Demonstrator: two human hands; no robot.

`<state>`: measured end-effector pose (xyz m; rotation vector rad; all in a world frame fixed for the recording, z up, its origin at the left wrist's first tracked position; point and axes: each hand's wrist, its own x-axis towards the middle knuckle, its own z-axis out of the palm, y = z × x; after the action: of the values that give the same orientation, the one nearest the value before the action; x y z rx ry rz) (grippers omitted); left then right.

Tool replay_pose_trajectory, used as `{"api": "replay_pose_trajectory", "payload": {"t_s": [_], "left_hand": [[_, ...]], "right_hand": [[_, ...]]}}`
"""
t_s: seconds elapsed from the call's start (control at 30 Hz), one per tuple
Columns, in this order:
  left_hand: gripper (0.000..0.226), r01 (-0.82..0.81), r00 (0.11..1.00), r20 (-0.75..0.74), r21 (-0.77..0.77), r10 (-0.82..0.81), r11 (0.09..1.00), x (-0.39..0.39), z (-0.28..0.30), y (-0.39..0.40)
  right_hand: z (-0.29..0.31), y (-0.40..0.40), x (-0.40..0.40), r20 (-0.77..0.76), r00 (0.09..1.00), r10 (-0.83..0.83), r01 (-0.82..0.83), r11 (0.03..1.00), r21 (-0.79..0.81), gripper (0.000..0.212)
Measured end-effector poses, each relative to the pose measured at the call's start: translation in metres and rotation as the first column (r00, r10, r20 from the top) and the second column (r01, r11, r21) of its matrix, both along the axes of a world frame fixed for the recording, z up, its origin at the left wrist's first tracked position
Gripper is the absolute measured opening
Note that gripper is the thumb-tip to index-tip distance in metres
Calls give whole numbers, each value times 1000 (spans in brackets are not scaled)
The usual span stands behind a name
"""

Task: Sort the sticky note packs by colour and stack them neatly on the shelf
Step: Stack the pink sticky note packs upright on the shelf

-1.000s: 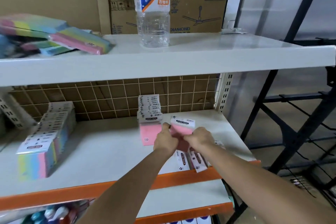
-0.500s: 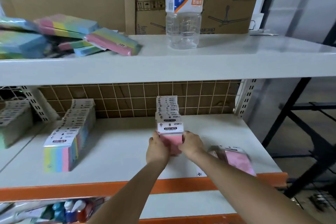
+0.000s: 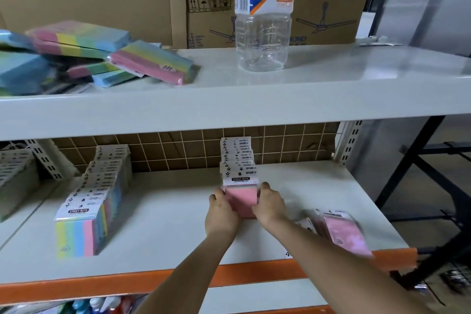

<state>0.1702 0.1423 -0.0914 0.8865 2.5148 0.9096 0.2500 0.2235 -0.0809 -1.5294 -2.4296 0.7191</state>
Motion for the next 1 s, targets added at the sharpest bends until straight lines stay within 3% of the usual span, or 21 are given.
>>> {"api": "replay_pose_trajectory", "payload": {"t_s": [0.4,0.67,0.77,0.87,1.0], "left_hand": [[32,31,1000,6,-181,-30,983,-15,-2,5],[42,-33,997,69,-81,38,996,-3,7,0],[47,-55,989,-139,-34,50,998,14,15,-4],[48,24,935,-356,49,-5,999,35,26,4],[39,218,946,-261,65,-194,974,76,35,22]], "right_hand": [[0,14,-1,88,996,25,-14,993,-121,31],[8,11,5,30,1000,8,-4,991,-132,31],[19,12,18,-6,1000,27,-28,997,-71,40],[33,20,41,-20,999,30,-30,999,-25,37],[46,33,88,59,998,-30,28,999,31,23]]}}
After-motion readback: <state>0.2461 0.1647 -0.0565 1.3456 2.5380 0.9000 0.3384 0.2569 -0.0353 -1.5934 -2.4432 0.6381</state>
